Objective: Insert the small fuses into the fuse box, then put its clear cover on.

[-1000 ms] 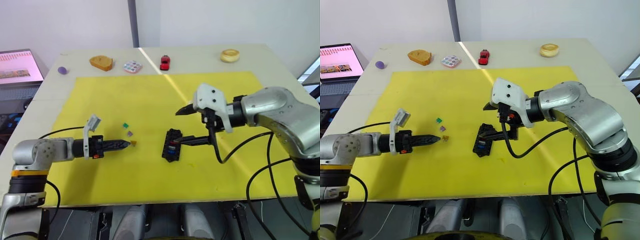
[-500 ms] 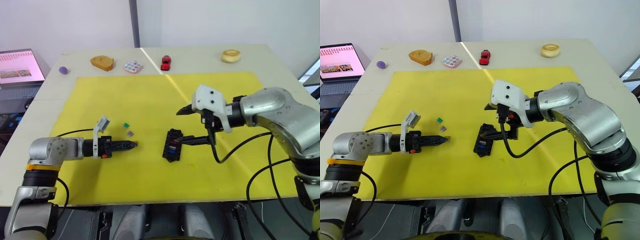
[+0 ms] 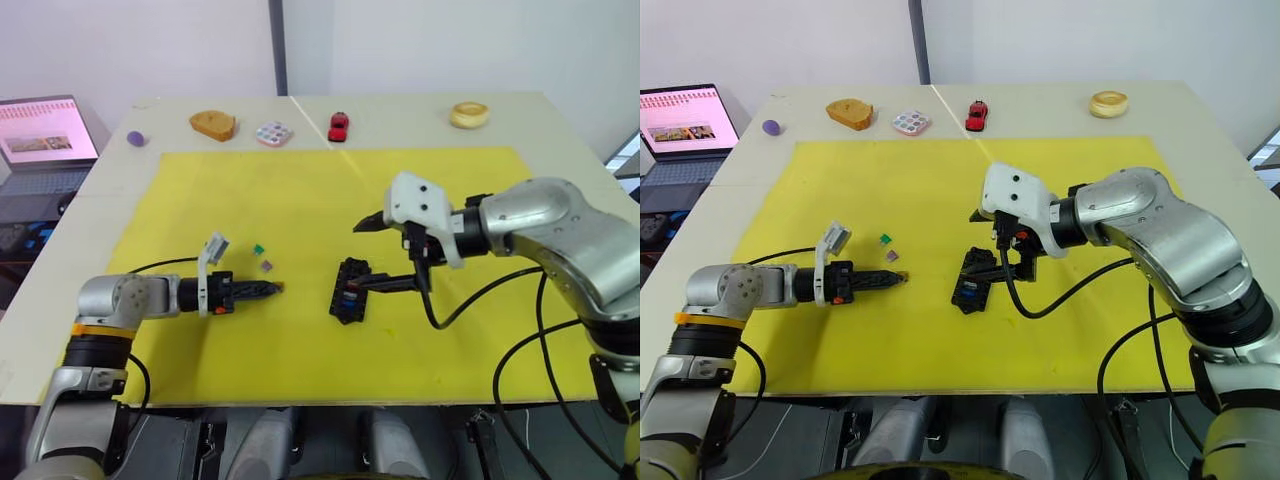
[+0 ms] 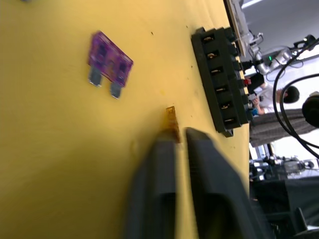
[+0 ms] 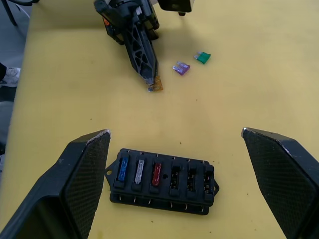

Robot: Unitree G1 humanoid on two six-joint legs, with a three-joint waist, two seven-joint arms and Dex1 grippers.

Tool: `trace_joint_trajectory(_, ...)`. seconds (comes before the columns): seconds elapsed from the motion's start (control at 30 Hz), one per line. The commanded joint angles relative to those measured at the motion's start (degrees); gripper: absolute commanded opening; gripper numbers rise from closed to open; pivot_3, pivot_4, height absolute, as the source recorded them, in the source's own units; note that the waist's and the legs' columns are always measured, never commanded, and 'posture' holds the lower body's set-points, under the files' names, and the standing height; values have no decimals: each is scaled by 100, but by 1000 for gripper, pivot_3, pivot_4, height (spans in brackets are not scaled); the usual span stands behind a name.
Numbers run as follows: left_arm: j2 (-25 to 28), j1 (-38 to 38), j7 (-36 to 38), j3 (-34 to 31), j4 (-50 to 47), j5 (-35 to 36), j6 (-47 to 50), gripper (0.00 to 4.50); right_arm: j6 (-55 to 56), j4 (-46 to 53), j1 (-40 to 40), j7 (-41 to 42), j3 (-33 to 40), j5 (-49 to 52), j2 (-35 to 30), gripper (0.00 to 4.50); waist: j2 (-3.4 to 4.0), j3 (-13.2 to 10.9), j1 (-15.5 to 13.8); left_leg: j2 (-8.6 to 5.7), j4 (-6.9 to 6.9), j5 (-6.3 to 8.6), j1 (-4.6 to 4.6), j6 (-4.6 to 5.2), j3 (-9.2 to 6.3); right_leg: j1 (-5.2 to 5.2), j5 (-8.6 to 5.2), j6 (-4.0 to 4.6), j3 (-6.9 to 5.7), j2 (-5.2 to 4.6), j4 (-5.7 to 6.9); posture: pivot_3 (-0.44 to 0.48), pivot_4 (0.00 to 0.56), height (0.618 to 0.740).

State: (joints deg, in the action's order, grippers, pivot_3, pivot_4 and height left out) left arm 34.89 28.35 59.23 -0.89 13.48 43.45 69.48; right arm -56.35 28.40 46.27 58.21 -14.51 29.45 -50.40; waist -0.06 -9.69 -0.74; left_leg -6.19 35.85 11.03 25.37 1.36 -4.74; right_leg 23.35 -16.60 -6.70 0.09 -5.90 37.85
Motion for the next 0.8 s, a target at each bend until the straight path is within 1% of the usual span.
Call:
trace_joint_trajectory(0.03, 102, -109, -7, 133, 70, -204, -53, 50, 114, 150, 50, -15, 61, -55, -15, 4500, 0, 0, 2, 1, 0, 0, 0, 0, 0, 0, 0, 0, 0, 0, 0, 0, 150, 740)
trace_joint_trajectory(0.13, 240, -221, 119, 179, -116, -260, -213, 50, 131, 135, 48, -2, 44, -61, -8, 4500, 0, 0, 15, 1, -1, 0, 0, 0, 1, 0, 0, 0, 1, 0, 0, 0, 150, 740)
trace_joint_trajectory(0.2, 369, -309, 313, 121, -396, -221, -482, 50, 150, 119, 49, 9, 36, -66, -7, 4500, 0, 0, 20, 2, -4, 0, 0, -1, 1, 0, 0, 1, 1, 0, 0, 0, 150, 740)
trace_joint_trajectory(0.3, 486, -428, 644, -134, -1088, -146, -1214, 50, 58, 84, 64, 54, 114, 75, 12, 4500, 0, -1, 44, 2, -12, -1, 4, -2, 4, -1, -1, 1, 5, 0, 0, 0, 150, 740)
trace_joint_trajectory(0.37, 584, -446, 901, -263, -1725, -86, -1720, 50, -526, -56, 284, 48, 410, 607, 205, 4500, -4, -3, 43, 2, -15, -3, 9, -4, 4, 0, -1, 1, 5, 0, 0, 0, 150, 740)
trace_joint_trajectory(0.43, 707, -406, 1077, -288, -2286, -21, -1975, 50, -1153, -262, 561, 37, 650, 1086, 368, 4500, -4, -5, 44, 3, -13, -3, 12, -5, 4, 0, -1, 2, 5, 0, -1, 0, 150, 740)
trace_joint_trajectory(0.53, 723, -309, 1131, -289, -2704, -1, -2293, 50, -1783, -513, 827, -33, 845, 1520, 538, 4500, -3, -5, 13, 3, -16, -3, 10, -5, 3, -1, -1, 3, 4, -1, -7, 0, 150, 740)
trace_joint_trajectory(0.67, 651, -39, 1114, -139, -2946, -169, -2724, 50, -2506, -855, 1107, -222, 1076, 1998, 879, 4500, -4, -5, 15, 3, -18, -2, 9, -3, 2, -2, 0, 3, 1, 0, -17, 0, 150, 740)
trace_joint_trajectory(0.8, 576, 141, 1062, -67, -3020, -108, -2787, 50, -2638, -924, 1177, -439, 1002, 2045, 1054, 4500, -4, -5, 21, 2, -21, -3, 9, -2, 3, -6, 1, 2, 1, 0, -16, 0, 150, 740)
